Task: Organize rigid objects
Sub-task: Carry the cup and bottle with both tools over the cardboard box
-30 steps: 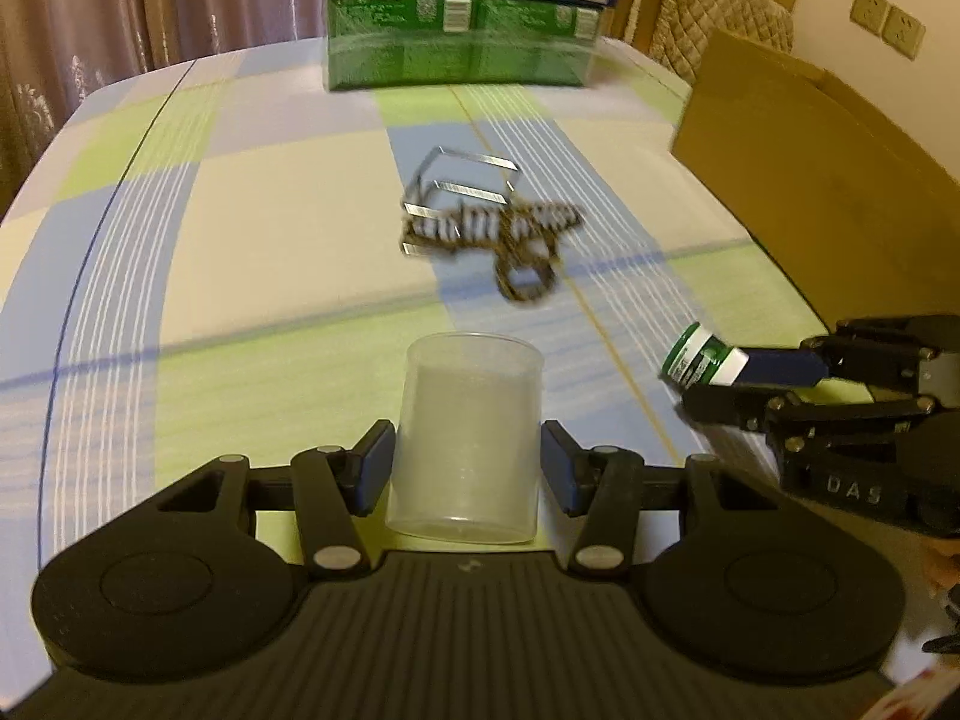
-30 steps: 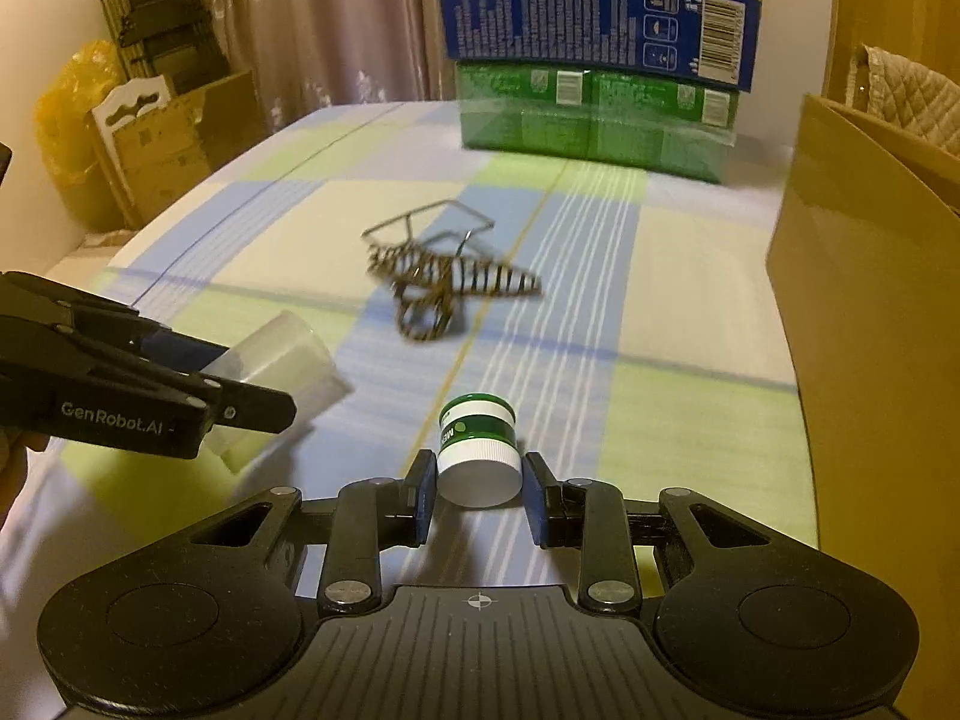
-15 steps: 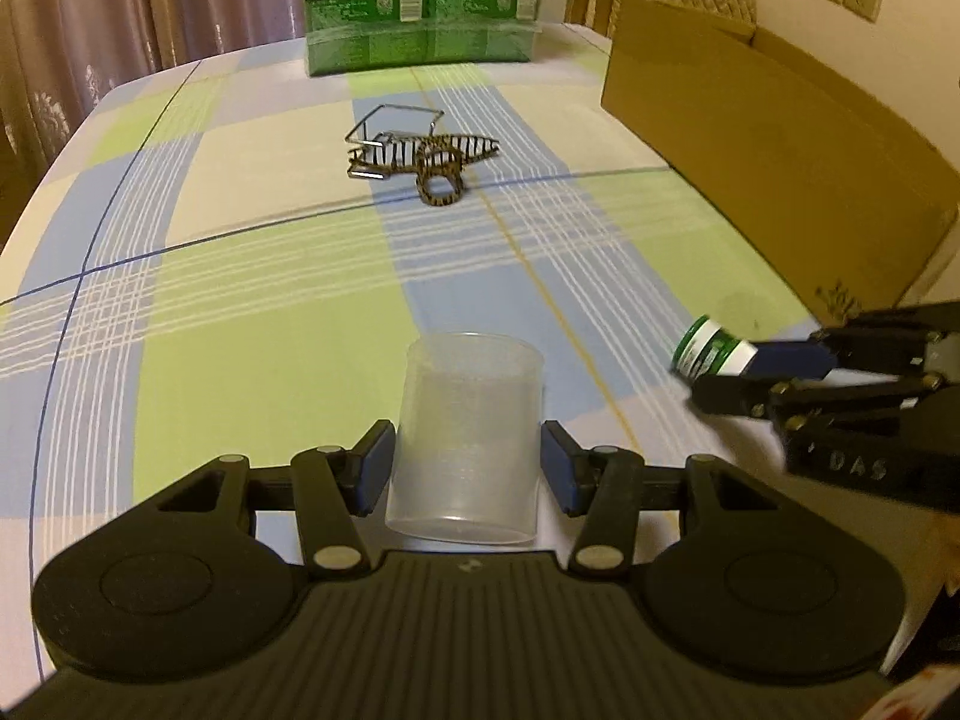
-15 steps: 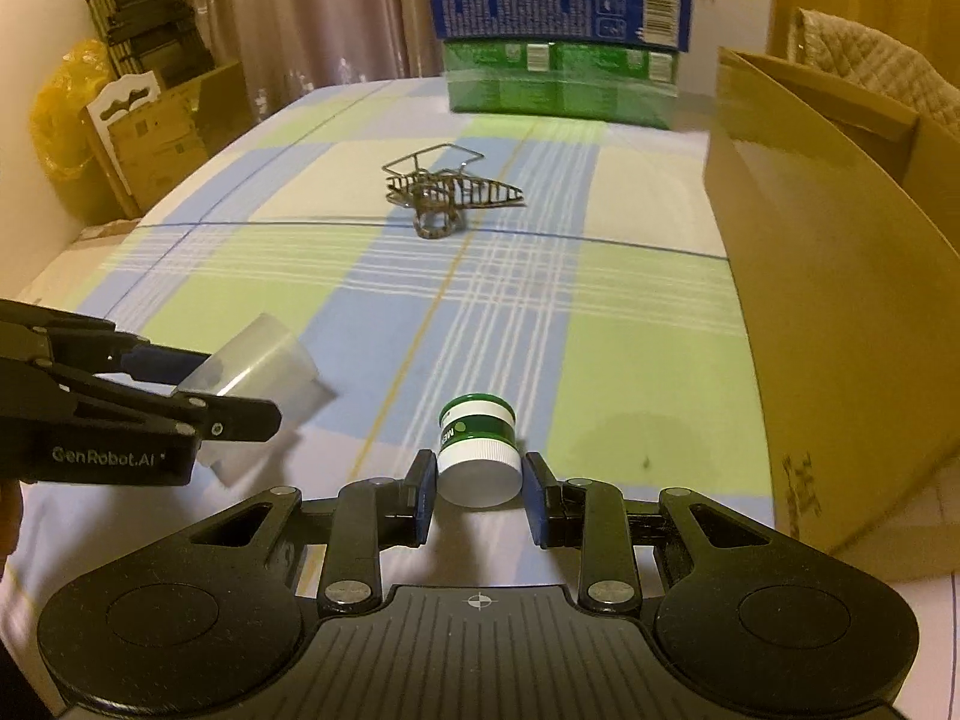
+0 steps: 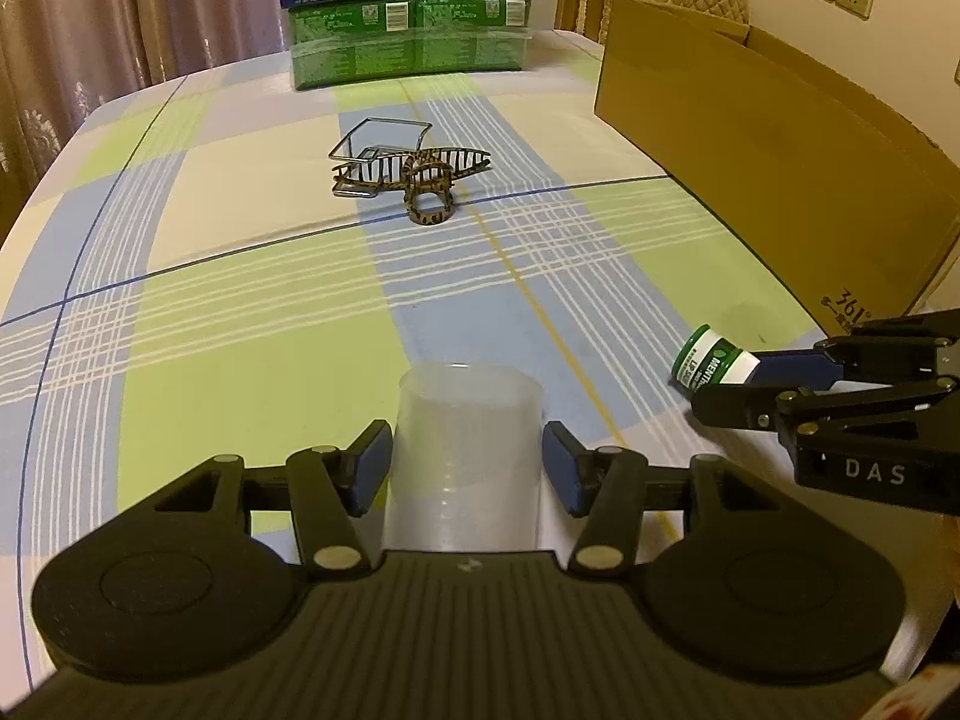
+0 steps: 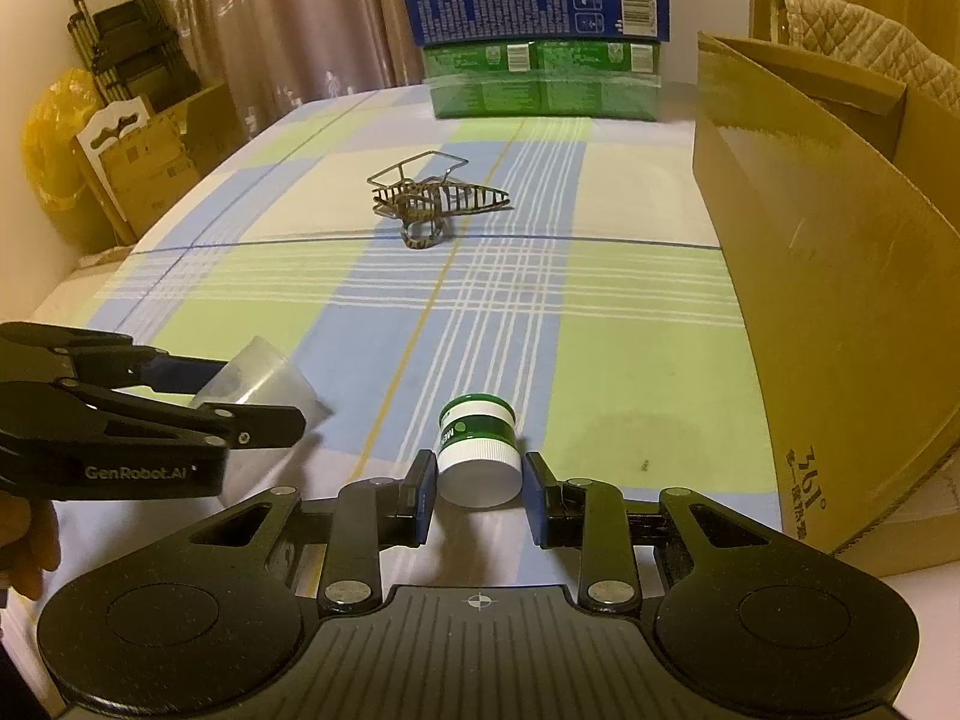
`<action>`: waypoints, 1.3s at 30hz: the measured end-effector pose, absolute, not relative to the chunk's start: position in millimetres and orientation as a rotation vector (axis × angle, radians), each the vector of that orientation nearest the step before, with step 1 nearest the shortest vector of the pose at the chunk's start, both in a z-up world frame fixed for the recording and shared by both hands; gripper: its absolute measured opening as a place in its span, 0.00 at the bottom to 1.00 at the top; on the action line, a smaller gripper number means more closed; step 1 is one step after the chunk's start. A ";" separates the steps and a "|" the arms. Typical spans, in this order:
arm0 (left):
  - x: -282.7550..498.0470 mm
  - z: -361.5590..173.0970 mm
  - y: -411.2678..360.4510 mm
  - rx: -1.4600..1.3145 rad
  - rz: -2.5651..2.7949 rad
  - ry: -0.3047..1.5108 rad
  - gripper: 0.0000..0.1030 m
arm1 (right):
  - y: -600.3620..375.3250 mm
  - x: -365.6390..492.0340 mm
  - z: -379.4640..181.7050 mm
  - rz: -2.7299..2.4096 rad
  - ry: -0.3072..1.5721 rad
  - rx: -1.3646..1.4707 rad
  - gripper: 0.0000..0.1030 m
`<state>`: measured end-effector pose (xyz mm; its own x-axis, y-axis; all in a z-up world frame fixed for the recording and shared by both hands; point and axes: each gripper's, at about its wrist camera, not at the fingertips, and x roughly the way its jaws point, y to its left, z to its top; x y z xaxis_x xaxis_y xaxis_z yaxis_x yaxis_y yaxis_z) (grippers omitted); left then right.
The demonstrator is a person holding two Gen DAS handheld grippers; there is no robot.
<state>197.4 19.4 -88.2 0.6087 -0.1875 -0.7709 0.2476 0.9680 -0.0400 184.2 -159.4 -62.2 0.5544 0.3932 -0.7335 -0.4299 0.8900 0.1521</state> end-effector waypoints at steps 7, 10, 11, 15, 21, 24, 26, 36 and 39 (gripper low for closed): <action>198.6 -90.2 19.8 0.070 -0.238 0.892 0.46 | -158.7 183.2 -61.8 0.483 0.855 -0.043 0.26; 197.2 -87.8 20.5 0.065 -0.233 0.887 0.46 | -159.2 183.4 -60.7 0.474 0.853 -0.040 0.26; 196.4 -85.5 21.2 0.058 -0.235 0.881 0.46 | -159.4 183.7 -60.2 0.471 0.851 -0.040 0.26; 193.5 -72.5 21.8 0.042 -0.237 0.849 0.46 | -159.2 180.6 -53.8 0.466 0.819 -0.037 0.26; 184.2 -46.9 18.6 0.011 -0.219 0.785 0.46 | -158.8 170.9 -32.1 0.470 0.719 -0.054 0.26; 175.6 -37.0 14.1 0.001 -0.214 0.766 0.46 | -163.0 164.2 -21.9 0.460 0.691 -0.044 0.26; 169.3 -29.5 11.7 -0.017 -0.210 0.751 0.46 | -166.4 157.1 -15.2 0.454 0.673 -0.047 0.26; 140.9 21.9 -23.0 -0.026 -0.247 0.658 0.46 | -189.7 123.8 41.8 0.444 0.540 -0.060 0.26; 137.5 36.6 -39.4 -0.016 -0.275 0.633 0.46 | -208.0 120.6 61.5 0.418 0.501 -0.059 0.26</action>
<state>137.5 -39.4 36.6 0.7715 -0.2585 -0.5814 0.2487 0.9636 -0.0985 120.6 -208.0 61.5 0.7946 0.3743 -0.4781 -0.4028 0.9141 0.0463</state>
